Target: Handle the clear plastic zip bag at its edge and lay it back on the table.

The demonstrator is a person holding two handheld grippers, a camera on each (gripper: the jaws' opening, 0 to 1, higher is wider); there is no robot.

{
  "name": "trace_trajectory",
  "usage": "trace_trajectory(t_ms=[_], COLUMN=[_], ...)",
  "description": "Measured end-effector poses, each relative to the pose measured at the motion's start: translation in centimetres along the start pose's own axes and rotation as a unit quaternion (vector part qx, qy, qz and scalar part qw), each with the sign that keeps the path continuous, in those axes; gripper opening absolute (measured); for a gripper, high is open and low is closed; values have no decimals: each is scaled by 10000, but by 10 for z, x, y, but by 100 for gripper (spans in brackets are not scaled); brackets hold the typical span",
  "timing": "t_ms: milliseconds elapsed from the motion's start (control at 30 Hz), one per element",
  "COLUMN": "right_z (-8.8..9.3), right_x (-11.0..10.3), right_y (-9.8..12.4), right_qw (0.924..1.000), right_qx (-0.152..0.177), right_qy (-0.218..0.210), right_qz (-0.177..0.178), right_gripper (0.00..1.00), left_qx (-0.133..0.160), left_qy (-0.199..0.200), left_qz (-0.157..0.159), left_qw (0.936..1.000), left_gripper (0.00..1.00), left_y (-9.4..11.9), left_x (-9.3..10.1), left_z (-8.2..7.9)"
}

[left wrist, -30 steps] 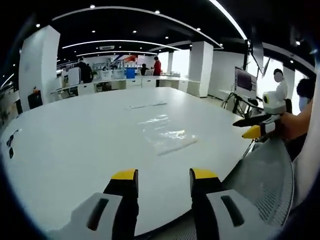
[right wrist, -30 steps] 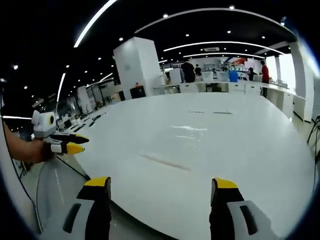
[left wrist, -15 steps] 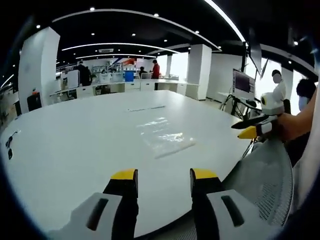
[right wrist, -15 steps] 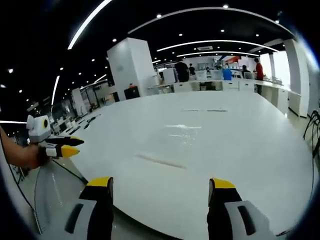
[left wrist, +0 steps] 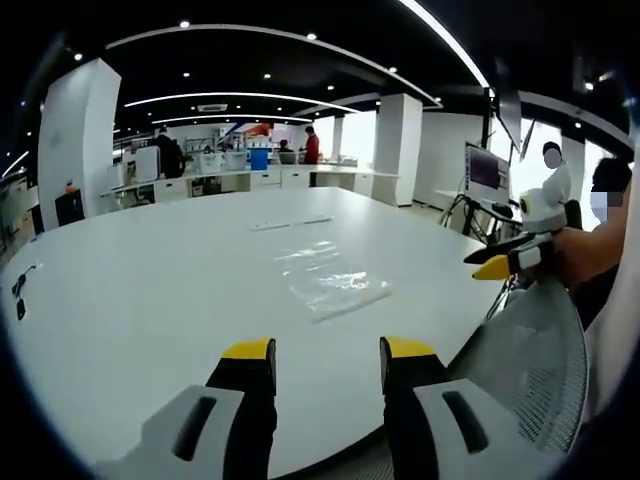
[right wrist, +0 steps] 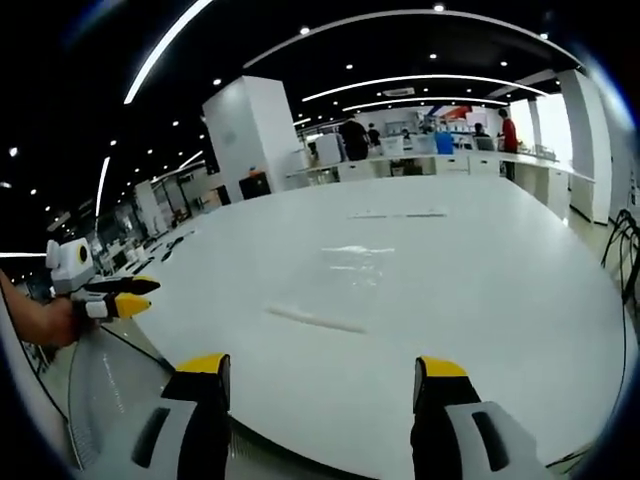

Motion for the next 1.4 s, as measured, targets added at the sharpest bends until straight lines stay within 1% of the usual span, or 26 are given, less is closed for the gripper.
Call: trace_trajectory(t_ms=[67, 300, 567, 800, 900, 1133, 1400], right_z=[0, 4, 4, 5, 5, 5, 6], right_x=[-2, -5, -7, -8, -9, -11, -12], right_y=[0, -2, -2, -2, -2, -3, -4], right_qw=[10000, 9994, 9993, 9990, 9988, 9987, 9984], right_qx=[-11, -157, -156, -148, -178, -184, -243], right_qy=[27, 221, 264, 335, 398, 419, 439], right_qz=[-34, -195, -212, -244, -240, -245, -250], right_gripper=[74, 73, 73, 73, 73, 73, 73], left_qx=[-2, -96, -182, -241, -235, -256, -296], left_qy=[57, 11, 1, -9, -26, -17, 4], left_qz=[-27, -92, -140, -158, -165, -181, -199], left_qw=[10000, 9999, 9997, 9996, 9996, 9995, 9994], left_gripper=[39, 39, 41, 49, 49, 53, 56], left_y=[0, -1, -2, -3, -3, -4, -5], left_x=[0, 0, 0, -1, -1, -4, -5], left_z=[-1, 2, 3, 4, 3, 5, 6])
Point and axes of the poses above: the point that each gripper's makers call its tool centre point, and the gripper's own axes: y roughly backward along the fingers, x roughly to its right, z roughly out of its underside, the point moved 6 cm from there along y, roughly backward along the fingers, and after that the axes turned 7 degrees about -x, right-handed, at the moved point
